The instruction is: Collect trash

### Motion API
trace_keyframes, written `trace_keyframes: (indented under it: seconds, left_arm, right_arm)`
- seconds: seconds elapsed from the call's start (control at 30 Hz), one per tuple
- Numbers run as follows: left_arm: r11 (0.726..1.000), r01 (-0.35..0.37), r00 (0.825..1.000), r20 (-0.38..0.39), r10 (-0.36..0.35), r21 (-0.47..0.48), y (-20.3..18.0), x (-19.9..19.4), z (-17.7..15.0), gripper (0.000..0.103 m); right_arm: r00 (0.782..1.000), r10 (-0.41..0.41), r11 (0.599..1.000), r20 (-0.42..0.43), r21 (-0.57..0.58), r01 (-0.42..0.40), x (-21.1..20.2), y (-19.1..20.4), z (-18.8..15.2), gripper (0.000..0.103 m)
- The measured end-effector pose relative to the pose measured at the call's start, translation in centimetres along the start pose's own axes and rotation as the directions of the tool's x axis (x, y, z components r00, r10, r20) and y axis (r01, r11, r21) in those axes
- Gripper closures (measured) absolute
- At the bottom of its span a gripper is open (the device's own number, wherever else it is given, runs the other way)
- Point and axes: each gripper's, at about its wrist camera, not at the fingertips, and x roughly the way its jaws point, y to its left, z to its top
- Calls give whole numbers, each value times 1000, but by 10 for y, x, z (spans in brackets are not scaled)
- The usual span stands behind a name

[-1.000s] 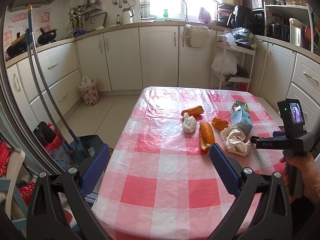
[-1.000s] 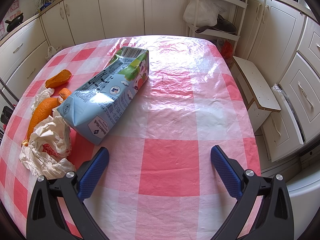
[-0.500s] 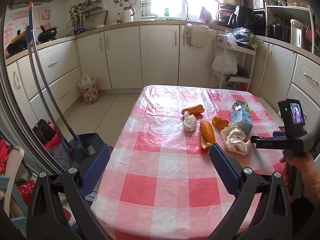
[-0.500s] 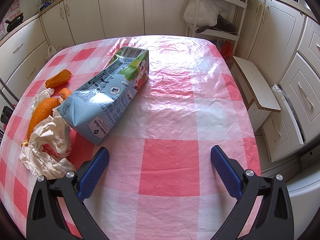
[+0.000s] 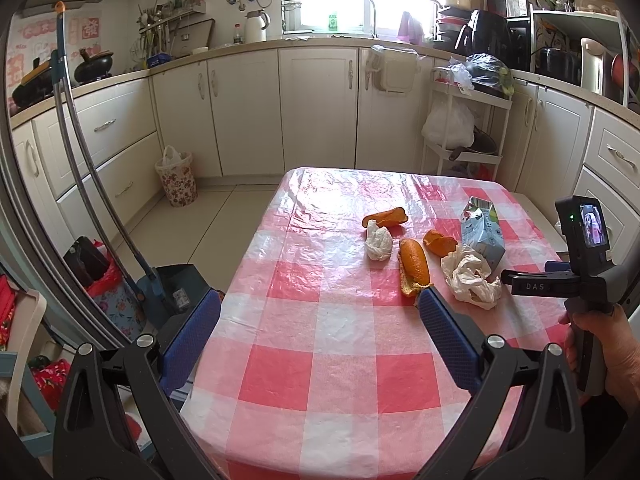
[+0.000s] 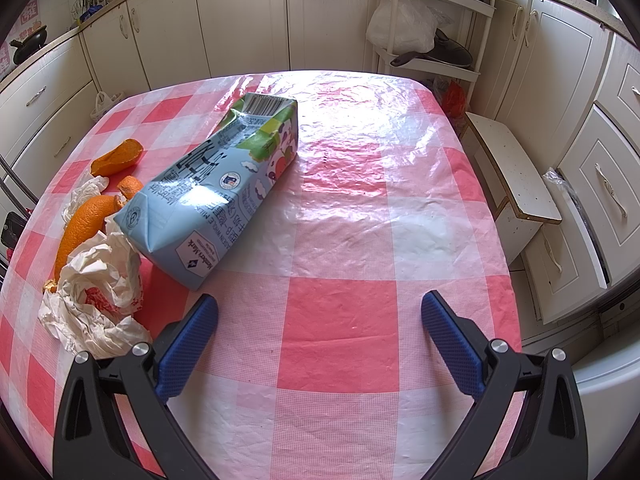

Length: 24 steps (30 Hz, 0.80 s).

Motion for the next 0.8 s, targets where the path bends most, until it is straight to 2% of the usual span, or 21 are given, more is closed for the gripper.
trace_keyframes:
  seconds: [0.53, 0.67, 0.8]
  left_arm:
    - [1000, 0, 1000, -17, 0, -9, 5, 4, -5, 7]
    - [1000, -4, 999, -40, 2, -31, 20, 11, -11, 7]
    - [999, 2, 998, -67, -5, -49, 28, 22, -15, 7]
  right_arm:
    - [1000, 5, 1000, 3, 28, -5, -2, -5, 0, 6]
    - [994, 86, 985, 67, 146, -95, -26, -21, -8, 6]
    - [975, 172, 979, 140, 90, -185, -64, -10, -13, 6]
